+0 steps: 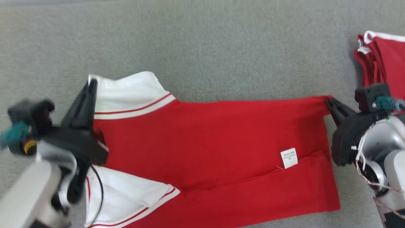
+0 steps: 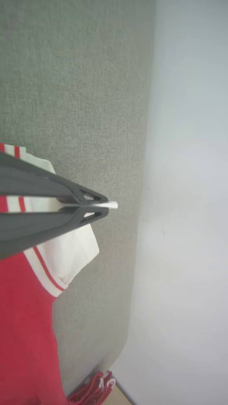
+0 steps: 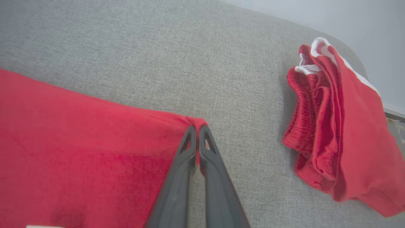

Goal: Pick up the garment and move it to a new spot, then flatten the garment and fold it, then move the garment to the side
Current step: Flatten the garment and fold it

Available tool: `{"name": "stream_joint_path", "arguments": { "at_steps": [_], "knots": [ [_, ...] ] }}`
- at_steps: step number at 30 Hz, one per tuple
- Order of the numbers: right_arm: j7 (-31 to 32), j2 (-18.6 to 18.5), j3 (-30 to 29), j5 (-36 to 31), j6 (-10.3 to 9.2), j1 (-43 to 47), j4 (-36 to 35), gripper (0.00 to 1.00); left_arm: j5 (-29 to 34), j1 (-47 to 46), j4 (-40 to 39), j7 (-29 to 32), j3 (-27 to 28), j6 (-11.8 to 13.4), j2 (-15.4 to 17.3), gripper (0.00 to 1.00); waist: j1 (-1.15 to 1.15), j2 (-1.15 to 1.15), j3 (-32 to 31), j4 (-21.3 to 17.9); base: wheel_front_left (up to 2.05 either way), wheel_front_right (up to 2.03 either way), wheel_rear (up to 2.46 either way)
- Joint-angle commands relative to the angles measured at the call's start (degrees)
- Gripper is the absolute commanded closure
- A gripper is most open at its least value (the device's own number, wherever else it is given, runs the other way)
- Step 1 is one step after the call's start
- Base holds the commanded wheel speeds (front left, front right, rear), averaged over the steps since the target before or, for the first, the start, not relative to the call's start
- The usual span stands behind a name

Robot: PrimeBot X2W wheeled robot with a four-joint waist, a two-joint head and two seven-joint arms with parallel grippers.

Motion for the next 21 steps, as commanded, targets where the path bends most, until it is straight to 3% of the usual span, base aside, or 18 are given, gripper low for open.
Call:
{"name": "stream_joint_path", "arguments": {
  "at_steps": [1, 12, 21],
  "knots": [
    [-0.86, -0.32, -0.29, -0.42, 0.02, 1.96, -0.14, 1.00, -1.57, 4.62, -2.85, -2.34, 1.05, 1.10, -0.26, 1.00, 0.00, 0.00, -2.61, 0.80, 0.00, 0.00, 0.00],
    [0.96, -2.40, -0.62, -1.09, 0.02, 9.03, -1.99, 1.00, -4.67, 22.44, -15.58, -6.52, 1.82, 5.63, 0.08, 1.00, 0.00, 0.00, -6.18, 2.40, 0.00, 0.00, 0.00],
    [4.36, -5.30, -1.57, 0.56, 0.02, 11.48, -7.73, 1.00, -7.55, 29.46, -20.34, -7.94, 3.14, 5.31, -0.88, 1.00, 0.00, 0.00, -7.31, 4.44, 0.00, 0.00, 0.00]
  ]
}}
